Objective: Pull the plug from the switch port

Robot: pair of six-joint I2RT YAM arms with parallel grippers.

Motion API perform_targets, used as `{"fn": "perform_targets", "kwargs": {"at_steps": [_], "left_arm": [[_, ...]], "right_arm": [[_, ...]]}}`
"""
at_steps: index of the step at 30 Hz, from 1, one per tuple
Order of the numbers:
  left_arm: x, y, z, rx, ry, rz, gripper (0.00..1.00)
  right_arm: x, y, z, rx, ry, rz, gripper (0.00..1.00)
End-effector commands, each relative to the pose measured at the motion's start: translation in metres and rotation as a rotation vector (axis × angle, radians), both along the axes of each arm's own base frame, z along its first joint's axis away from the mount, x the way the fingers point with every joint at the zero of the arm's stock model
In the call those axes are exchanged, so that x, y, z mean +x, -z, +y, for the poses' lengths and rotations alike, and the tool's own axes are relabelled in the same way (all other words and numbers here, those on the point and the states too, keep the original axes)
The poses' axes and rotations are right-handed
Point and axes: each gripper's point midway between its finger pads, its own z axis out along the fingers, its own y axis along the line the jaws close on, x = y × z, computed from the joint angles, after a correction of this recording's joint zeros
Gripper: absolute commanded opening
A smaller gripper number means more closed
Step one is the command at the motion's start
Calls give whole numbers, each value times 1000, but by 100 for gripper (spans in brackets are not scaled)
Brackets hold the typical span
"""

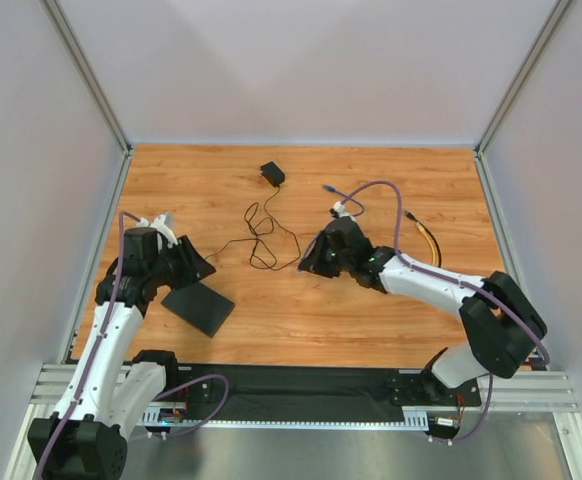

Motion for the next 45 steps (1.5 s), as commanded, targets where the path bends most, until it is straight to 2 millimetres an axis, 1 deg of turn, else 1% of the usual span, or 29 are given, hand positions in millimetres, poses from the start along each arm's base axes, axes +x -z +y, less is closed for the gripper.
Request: {"fn": "perform_targets", "kwargs": {"at_steps": [1, 3, 4, 6, 7, 9, 10, 11, 14, 16, 18, 20, 21, 22, 24, 26, 29, 31, 32, 33, 35, 36, 37, 38, 40, 41, 43, 44, 45], "left_arm": [[-1, -8, -18, -79, 75, -43, 48], [-1, -9, -21, -98, 82, -49, 48], [-1, -10, -22, -102, 85, -51, 48], [-1, -11, -23, -106, 92, -52, 48], [-1, -13, -23, -105, 91, -56, 48], [0, -16, -22, -100, 85, -60, 48], [0, -16, -21, -94, 79, -54, 48], [0, -19, -19, -90, 71, -59, 48], [0, -21, -11, -62, 17, -48, 47], [-3, -18, -5, -41, -24, -24, 47], [-4, -15, 8, -2, -106, -3, 47], [-11, -7, 18, 10, -196, 57, 47], [-12, -3, 28, 42, -257, 72, 47], [-17, 3, 31, 36, -299, 111, 47], [-22, 9, 36, 45, -344, 138, 46], [-28, 17, 38, 38, -378, 169, 46], [-35, 26, 45, 55, -428, 197, 46], [-41, 28, 46, 53, -450, 216, 46], [-43, 29, 53, 75, -481, 206, 47], [-45, 29, 55, 78, -503, 207, 47], [-53, 30, 63, 102, -548, 210, 47], [-58, 32, 66, 103, -574, 229, 47], [-61, 32, 68, 103, -597, 229, 47], [-63, 31, 72, 104, -627, 221, 47], [-69, 32, 74, 96, -662, 234, 47], [-72, 33, 76, 97, -680, 231, 47], [-76, 35, 77, 85, -712, 245, 47], [-79, 40, 78, 83, -726, 251, 50], [-82, 43, 78, 75, -739, 264, 53]], "right_arm": [[8, 8, -57, -76, 18, 8, 0], [6, 16, -79, -95, 48, 42, 0], [12, 17, -94, -95, 94, 51, 0], [12, 17, -108, -91, 135, 57, 0], [11, 23, -115, -87, 170, 81, 1], [9, 30, -122, -89, 215, 115, 0], [4, 39, -125, -85, 247, 148, 0], [7, 42, -123, -63, 263, 142, 0], [4, 65, -131, -62, 317, 193, 1], [4, 74, -134, -86, 329, 212, 3], [4, 84, -138, -122, 325, 221, 9], [4, 89, -142, -158, 314, 214, 15], [3, 90, -143, -169, 306, 211, 18], [5, 90, -145, -185, 305, 200, 28], [3, 85, -149, -217, 273, 165, 39], [1, 76, -153, -243, 259, 133, 56], [0, 58, -154, -285, 228, 56, 62], [-4, 45, -141, -281, 164, 4, 64], [-6, 37, -135, -272, 149, -18, 66], [-12, 32, -122, -267, 104, -40, 66], [-10, 14, -99, -232, 49, -108, 66], [-17, 8, -77, -207, -15, -138, 67], [-17, -7, -56, -163, -87, -188, 66], [-15, -13, -31, -105, -157, -217, 66], [-22, -24, 5, -29, -288, -213, 65], [-11, -31, 29, 2, -330, -213, 64], [-10, -40, 57, 54, -420, -204, 63], [0, -48, 78, 73, -449, -224, 63], [-1, -50, 90, 88, -481, -229, 63]]}}
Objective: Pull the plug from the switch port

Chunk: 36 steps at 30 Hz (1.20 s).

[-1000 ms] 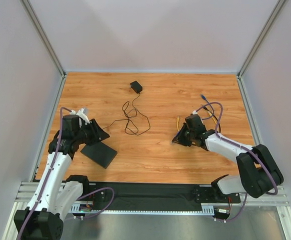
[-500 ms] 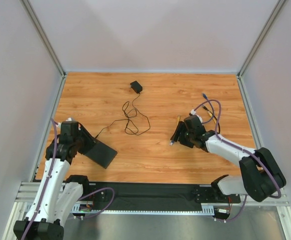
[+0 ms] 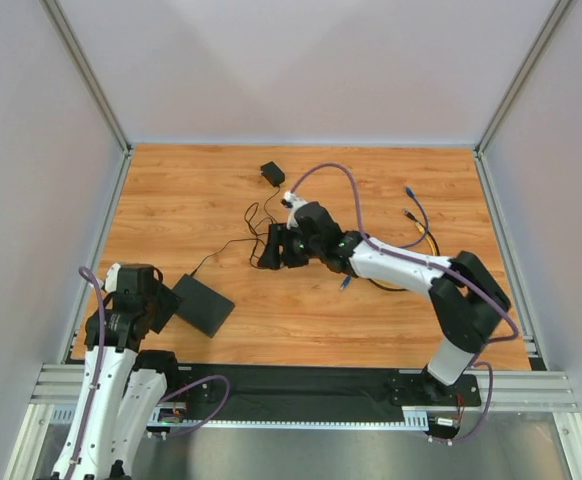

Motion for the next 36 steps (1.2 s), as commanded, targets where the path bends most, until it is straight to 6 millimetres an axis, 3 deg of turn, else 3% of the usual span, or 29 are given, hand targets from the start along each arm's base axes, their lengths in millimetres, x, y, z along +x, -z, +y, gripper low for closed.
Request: {"fn": "perform_targets", "kwargs": {"at_steps": [1, 4, 5, 10, 25, 36], "left_arm": [[-16, 18, 6, -17, -103, 61, 58], [-14, 21, 4, -40, -123, 53, 60], [-13, 24, 4, -40, -128, 59, 60], [-5, 33, 2, -48, -126, 73, 59], [5, 69, -6, -99, -160, 134, 59], [12, 80, -10, -125, -162, 120, 58]], "right_arm": [[4, -25, 60, 131, -204, -50, 63], [7, -48, 97, 210, -298, -73, 63], [7, -41, 110, 212, -332, -65, 63], [-11, -9, 137, 217, -442, -69, 62], [-28, 44, 152, 207, -461, 48, 57], [-33, 57, 159, 173, -464, 81, 51]]}}
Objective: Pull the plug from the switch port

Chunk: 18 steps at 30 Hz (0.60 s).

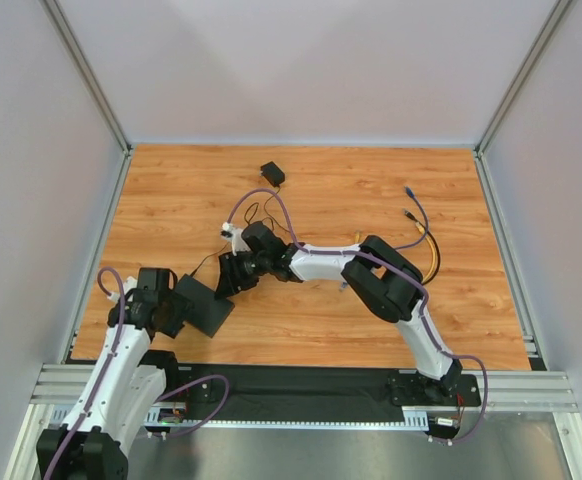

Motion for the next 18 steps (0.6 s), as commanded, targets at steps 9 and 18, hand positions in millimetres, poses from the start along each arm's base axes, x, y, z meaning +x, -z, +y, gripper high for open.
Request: {"fn": "perform_targets", "kwargs": {"at_steps": [9, 18], "left_arm": [[12, 4, -1, 1, 6, -4, 58], [16, -3, 10, 89, 59, 49, 58]], "right_arm": [[-3, -12, 15, 37, -23, -6, 43], [-22, -12, 20, 35, -62, 10, 41]]}}
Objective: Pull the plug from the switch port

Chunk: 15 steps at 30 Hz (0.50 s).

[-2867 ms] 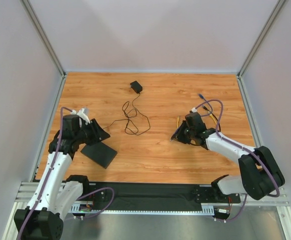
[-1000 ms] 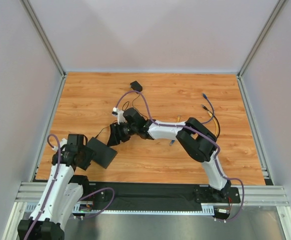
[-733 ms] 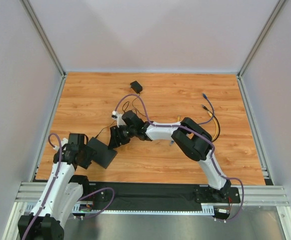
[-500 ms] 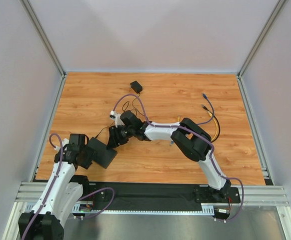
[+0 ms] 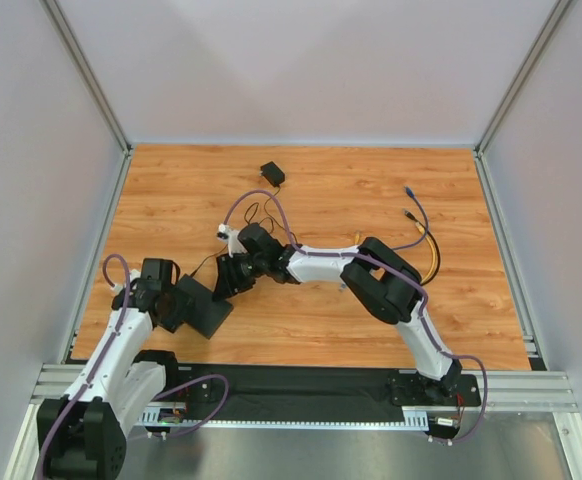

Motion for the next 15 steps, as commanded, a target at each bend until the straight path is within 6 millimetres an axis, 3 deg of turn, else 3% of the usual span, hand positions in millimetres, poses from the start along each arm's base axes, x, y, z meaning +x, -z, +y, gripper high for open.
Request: {"fn": "perform_targets", "kwargs": {"at_steps": [1, 10, 15], "left_arm": [[8, -12, 9, 67, 37, 2, 58], [15, -16, 7, 86, 136, 63, 58], [12, -26, 7, 84, 134, 37, 58]], "right_arm": [[-18, -5, 13, 24, -56, 12, 41], [-35, -9, 3, 34, -92, 24, 40], [-28, -18, -2, 38, -64, -3, 40]]}}
